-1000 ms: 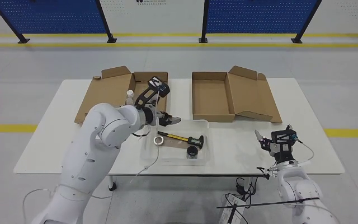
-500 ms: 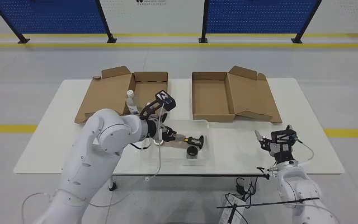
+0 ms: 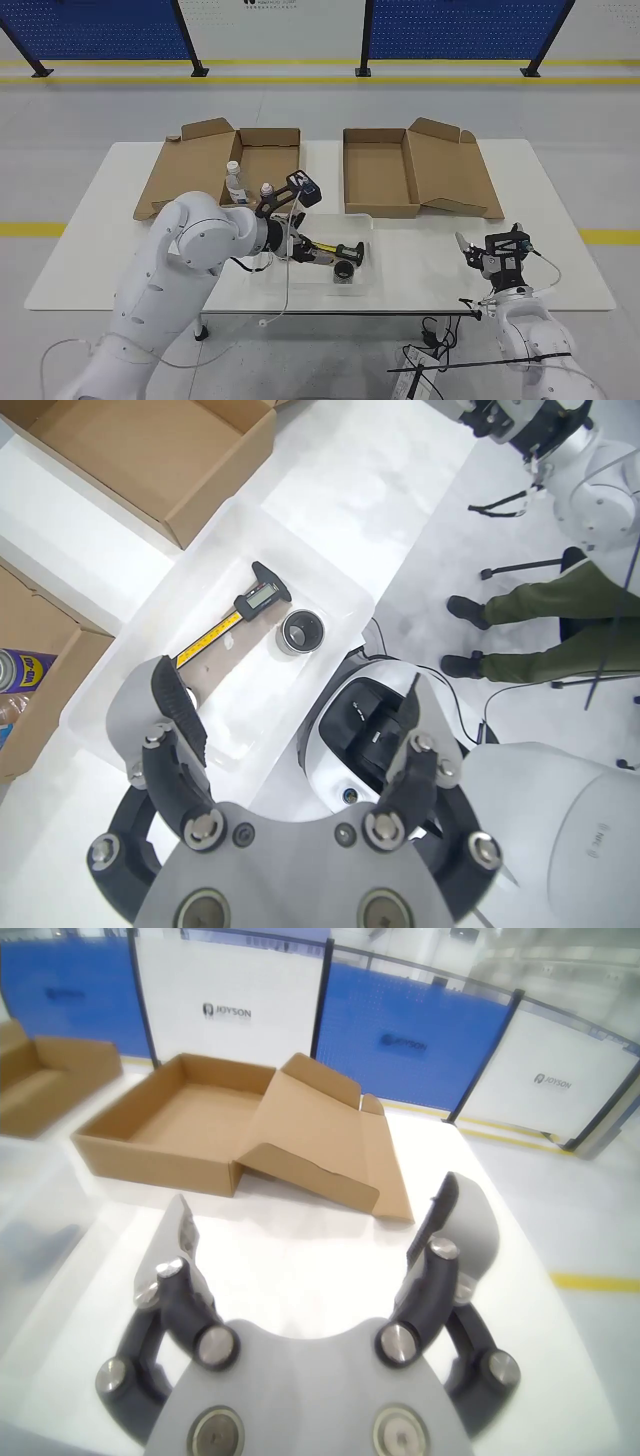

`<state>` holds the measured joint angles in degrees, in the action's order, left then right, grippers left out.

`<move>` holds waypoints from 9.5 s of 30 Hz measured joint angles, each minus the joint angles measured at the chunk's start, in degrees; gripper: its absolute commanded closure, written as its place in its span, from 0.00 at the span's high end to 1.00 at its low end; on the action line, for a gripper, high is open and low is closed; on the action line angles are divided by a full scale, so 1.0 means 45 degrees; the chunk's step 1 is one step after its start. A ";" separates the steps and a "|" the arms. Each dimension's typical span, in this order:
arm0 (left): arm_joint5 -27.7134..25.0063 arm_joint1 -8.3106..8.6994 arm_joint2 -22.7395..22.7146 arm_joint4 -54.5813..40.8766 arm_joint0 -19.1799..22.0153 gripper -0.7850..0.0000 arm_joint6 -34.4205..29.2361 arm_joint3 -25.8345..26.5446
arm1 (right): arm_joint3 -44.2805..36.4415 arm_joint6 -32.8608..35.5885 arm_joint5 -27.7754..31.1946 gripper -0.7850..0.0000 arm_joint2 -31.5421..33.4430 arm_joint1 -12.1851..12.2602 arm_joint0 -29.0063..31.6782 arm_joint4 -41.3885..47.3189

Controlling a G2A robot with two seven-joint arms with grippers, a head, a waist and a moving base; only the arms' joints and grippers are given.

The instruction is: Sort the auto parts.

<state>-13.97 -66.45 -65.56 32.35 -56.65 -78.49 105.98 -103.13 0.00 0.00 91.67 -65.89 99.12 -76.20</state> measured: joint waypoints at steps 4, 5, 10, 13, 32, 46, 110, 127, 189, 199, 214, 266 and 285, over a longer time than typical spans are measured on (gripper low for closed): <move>0.0000 0.0000 0.0000 0.0000 0.0000 1.00 0.0000 0.0000 | 0.0000 0.0000 0.0000 1.00 0.0000 0.0000 0.0000 0.0000; 0.0000 0.0000 0.0000 0.0000 0.0000 1.00 0.0000 0.0000 | 0.0000 0.0000 0.0000 1.00 0.0000 0.0000 0.0000 0.0000; -0.0176 -0.0030 0.0465 0.0290 0.0092 1.00 0.0660 -0.0164 | 0.0000 0.0000 0.0000 1.00 0.0000 0.0000 0.0000 0.0000; 0.0042 -0.0124 0.1067 0.0468 0.0581 1.00 0.0747 -0.0740 | 0.0000 0.0000 0.0000 1.00 0.0000 0.0000 0.0000 0.0000; 0.1944 -0.1516 0.5711 0.0778 0.3811 1.00 0.1403 -0.6046 | 0.0000 0.0000 0.0000 1.00 0.0000 0.0000 0.0000 0.0000; 0.1864 -0.2213 0.6972 0.0633 0.4443 1.00 0.1526 -0.8281 | 0.0000 0.0000 0.0000 1.00 0.0000 0.0000 0.0000 0.0000; 0.0550 -0.3048 0.6364 -0.1428 0.4959 0.00 0.0800 -0.9336 | 0.0000 0.0000 0.0000 1.00 0.0000 0.0000 0.0000 0.0000; 0.0119 -0.1803 0.3802 -0.3205 0.2996 0.00 -0.1586 -0.4021 | 0.0000 0.0000 0.0000 1.00 0.0000 0.0000 0.0000 0.0000; -0.0545 0.0339 0.7195 -0.5126 0.6668 0.00 0.2608 -0.4697 | 0.0000 0.0000 0.0000 1.00 0.0000 0.0000 0.0000 0.0000; 0.1727 -0.0179 0.7602 -0.2145 0.7319 0.00 0.4597 -0.5569 | 0.0000 0.0000 0.0000 1.00 0.0000 0.0000 0.0000 0.0000; 0.3491 -0.0478 0.7263 -0.0979 0.7838 0.00 0.4803 -0.6664 | 0.0000 0.0000 0.0000 1.00 0.0000 0.0000 0.0000 0.0000; 0.7595 -0.3318 0.8551 -0.1151 1.0704 0.00 0.4281 -1.5319 | 0.0000 0.0000 0.0000 1.00 0.0000 0.0000 0.0000 0.0000; 0.8753 -0.4314 0.8196 -0.1794 1.0785 0.00 0.5097 -1.7922 | 0.0000 0.0000 0.0000 1.00 0.0000 0.0000 0.0000 0.0000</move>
<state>25.41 -85.87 -28.68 24.28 -8.12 -55.55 25.34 -103.13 0.00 0.00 91.67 -65.89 99.12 -76.20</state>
